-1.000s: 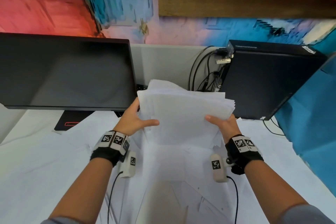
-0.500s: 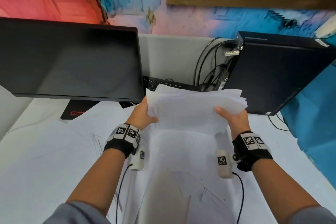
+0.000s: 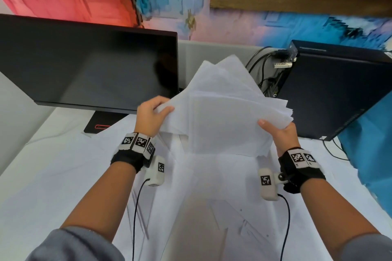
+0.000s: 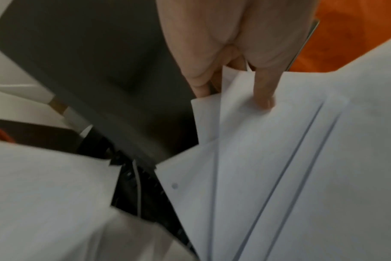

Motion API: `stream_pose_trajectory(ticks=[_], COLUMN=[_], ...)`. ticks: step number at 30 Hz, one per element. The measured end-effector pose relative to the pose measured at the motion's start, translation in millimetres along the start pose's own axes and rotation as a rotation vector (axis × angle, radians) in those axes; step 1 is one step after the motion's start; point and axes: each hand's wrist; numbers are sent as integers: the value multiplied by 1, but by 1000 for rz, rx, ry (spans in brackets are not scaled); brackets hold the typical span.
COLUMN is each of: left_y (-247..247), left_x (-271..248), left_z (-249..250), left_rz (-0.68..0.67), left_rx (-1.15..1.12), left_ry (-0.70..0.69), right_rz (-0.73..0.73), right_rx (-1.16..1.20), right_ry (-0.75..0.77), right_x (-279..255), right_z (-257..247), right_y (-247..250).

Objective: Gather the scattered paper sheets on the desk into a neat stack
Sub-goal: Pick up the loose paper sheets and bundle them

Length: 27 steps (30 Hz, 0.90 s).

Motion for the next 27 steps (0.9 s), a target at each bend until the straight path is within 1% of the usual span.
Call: stream_pose_trajectory(ticks=[4,7,9,12,15,18,20,21,22,24,25,27], left_y=[15,23,24,17,2,-9,-11,-10,-9,-9,-9,-9], left_x=[25,42,52,58,38,15,9,10,11,14,14,15], left_z=[34,57,66,66,45,21,14,12,11,6,0,-15], left_rz=[40,27,10,-1,8,95,155,153,118,-39,-137,-277], left_rx=[2,-49,-89,-151,-161,-141,-143,-152,-169,-170,-106,143], left_ry=[-136,-230,-254,-225,-129,6,37,36,28,2,-7,-24], right_rz=[-12,-11,-24,-32,-3,19,18,16,8,-10,-14,-16], right_rx=[-14,-5,2,19,75,78,70,67,65,63,60,57], right_ry=[-9,-6,1,12,-6,-12,-22,-27,-32,-40,-43,-46], right_x=[0,-1,-3,-6,-8,-6,-6,-5,-5,-5,-5,-5], right_z=[2,1,0,1,2,3,3,2,2,1,1,1], right_y=[1,0,-1,-1,2,7,10,10,10,10,10,9])
Point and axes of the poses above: each hand's wrist, its own x-axis towards the middle knuckle, its own y-axis out of the back of the hand, z = x × y, and after that the axes turned 12 degrees about -y, right-handed
